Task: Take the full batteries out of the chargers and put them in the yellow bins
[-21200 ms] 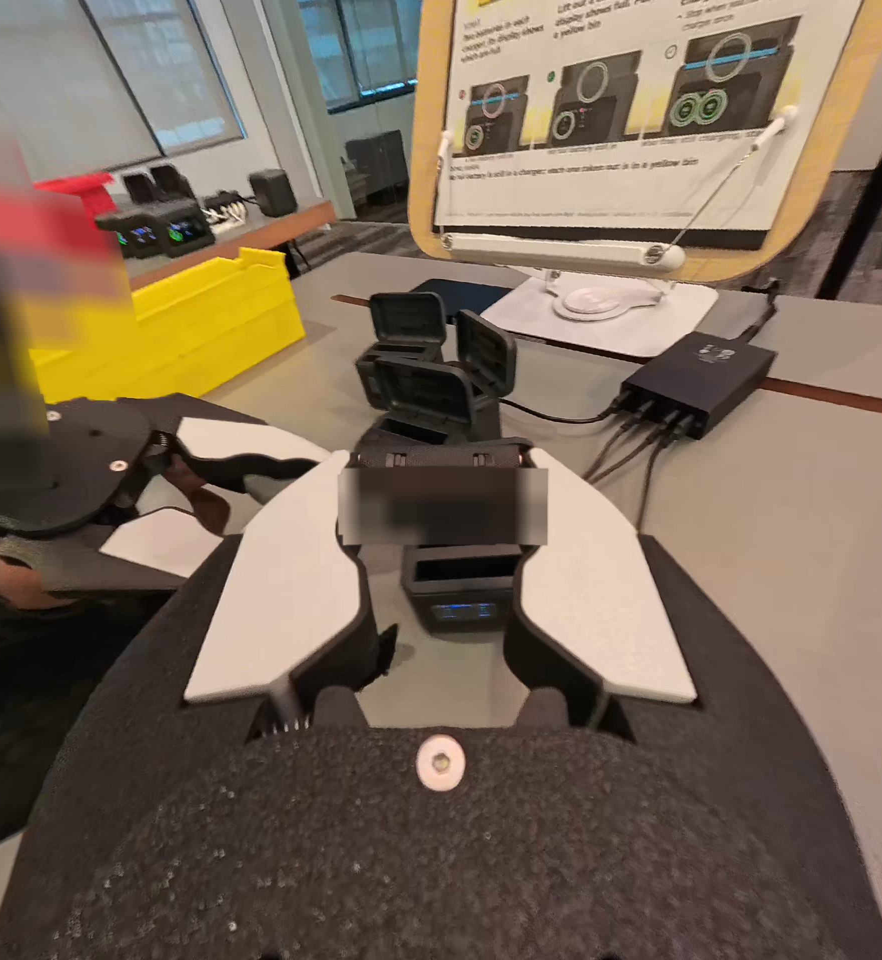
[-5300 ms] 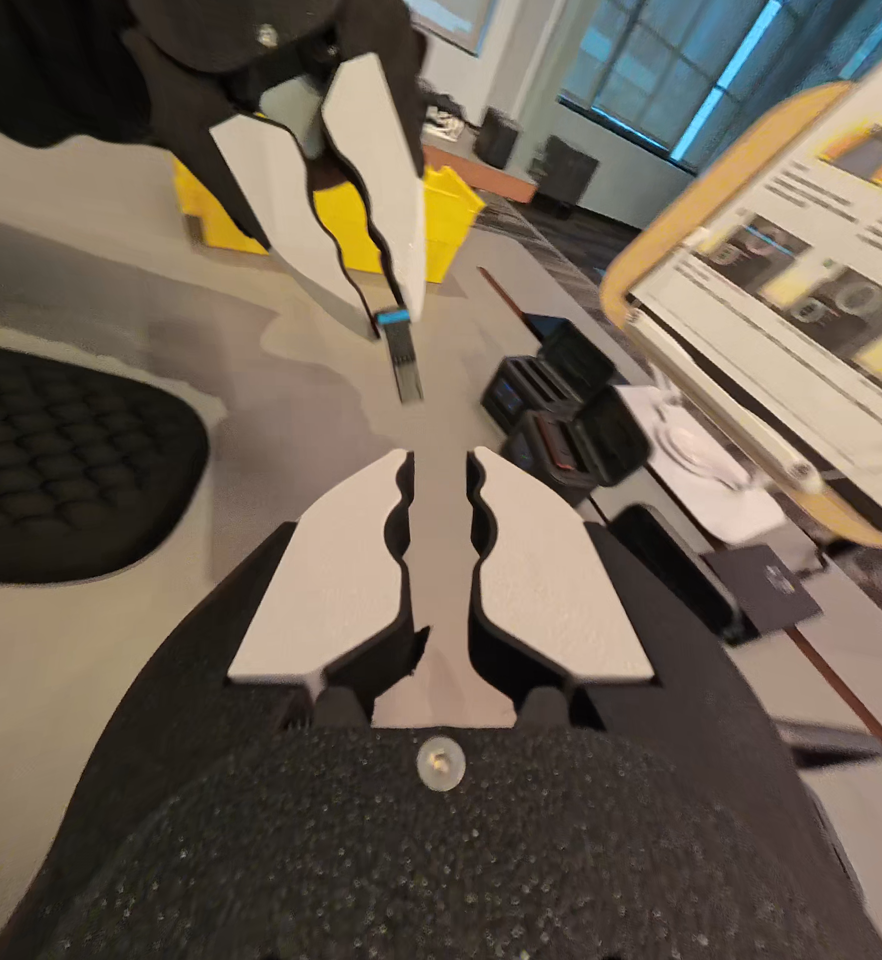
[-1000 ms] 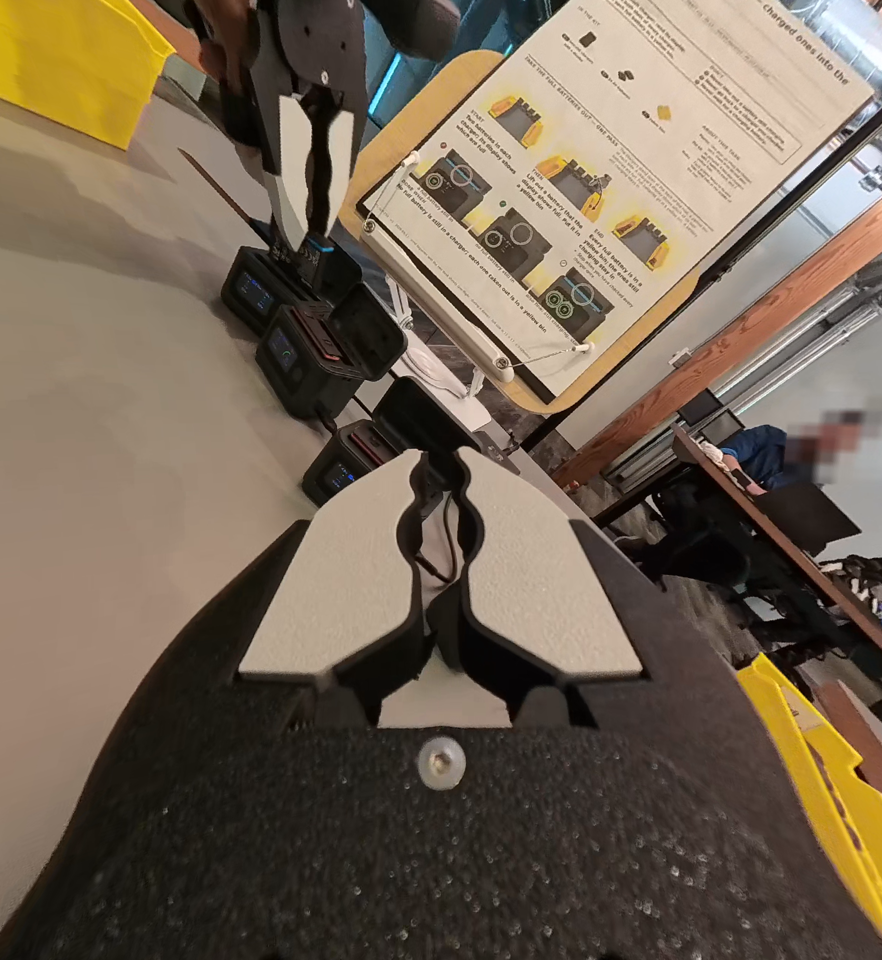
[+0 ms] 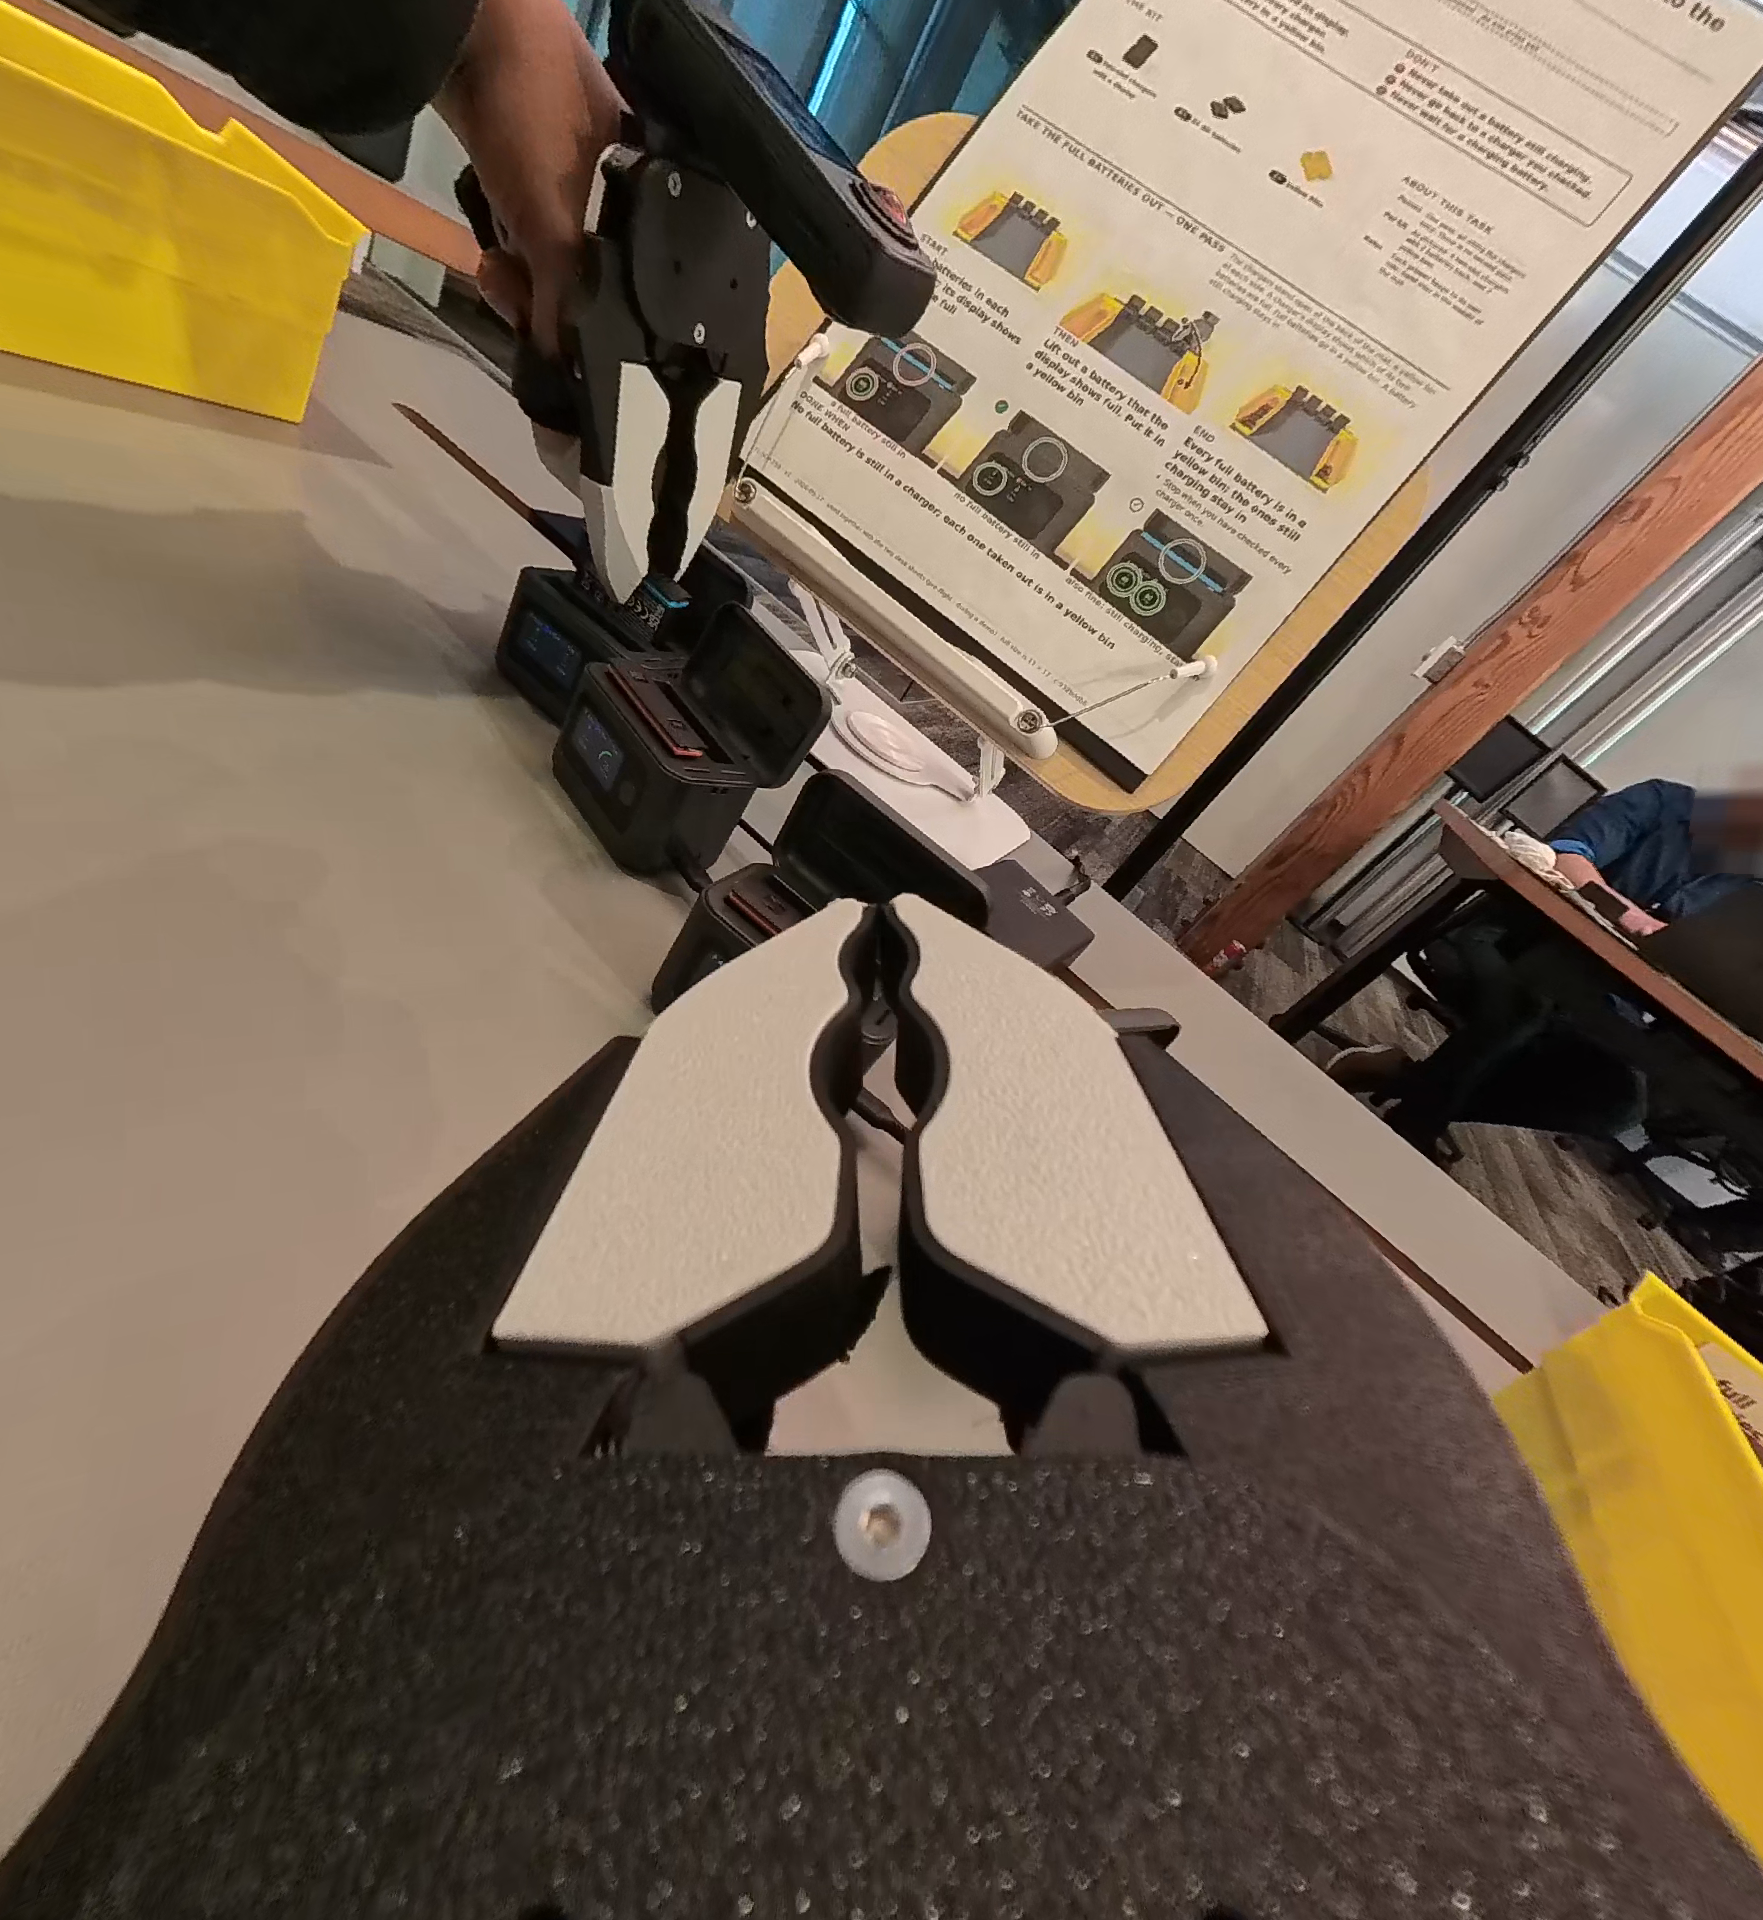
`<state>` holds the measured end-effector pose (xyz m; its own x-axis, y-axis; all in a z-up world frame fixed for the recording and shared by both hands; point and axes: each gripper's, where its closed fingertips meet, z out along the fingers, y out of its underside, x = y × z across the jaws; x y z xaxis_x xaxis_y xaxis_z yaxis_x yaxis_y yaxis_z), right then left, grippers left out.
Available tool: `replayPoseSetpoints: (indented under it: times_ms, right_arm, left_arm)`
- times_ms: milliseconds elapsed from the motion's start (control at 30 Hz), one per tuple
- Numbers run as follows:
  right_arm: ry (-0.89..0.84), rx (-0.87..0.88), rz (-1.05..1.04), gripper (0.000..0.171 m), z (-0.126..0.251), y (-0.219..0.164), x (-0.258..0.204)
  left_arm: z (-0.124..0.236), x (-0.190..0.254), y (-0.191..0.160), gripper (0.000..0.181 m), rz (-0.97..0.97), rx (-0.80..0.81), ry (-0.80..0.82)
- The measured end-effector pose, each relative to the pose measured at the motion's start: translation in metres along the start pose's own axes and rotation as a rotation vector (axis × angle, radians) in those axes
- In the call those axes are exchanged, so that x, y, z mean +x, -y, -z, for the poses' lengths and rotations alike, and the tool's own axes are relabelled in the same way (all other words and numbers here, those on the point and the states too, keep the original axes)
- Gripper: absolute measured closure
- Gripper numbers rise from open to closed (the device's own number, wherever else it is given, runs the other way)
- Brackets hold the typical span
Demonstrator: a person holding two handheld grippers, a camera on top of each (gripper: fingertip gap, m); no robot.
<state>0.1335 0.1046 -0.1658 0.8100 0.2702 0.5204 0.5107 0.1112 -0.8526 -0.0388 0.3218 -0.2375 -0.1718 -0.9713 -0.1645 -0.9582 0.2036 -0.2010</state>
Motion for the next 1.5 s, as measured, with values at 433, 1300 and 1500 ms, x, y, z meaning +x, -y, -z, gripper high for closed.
replayPoseSetpoints:
  times_ms: [433, 1300, 1500]
  right_arm:
    - [0.012, 0.0, -0.006, 0.171, 0.0, 0.0, -0.005]
    - [0.024, -0.003, -0.005, 0.171, -0.001, 0.0, -0.011]
    - [0.035, -0.008, -0.003, 0.171, -0.002, -0.002, -0.014]
  left_arm:
    - [-0.001, -0.001, 0.006, 0.165, 0.022, 0.1, 0.01]
    - [0.005, 0.0, 0.005, 0.159, 0.104, 0.216, 0.037]
    - [0.012, -0.001, -0.001, 0.158, 0.047, 0.113, 0.073]
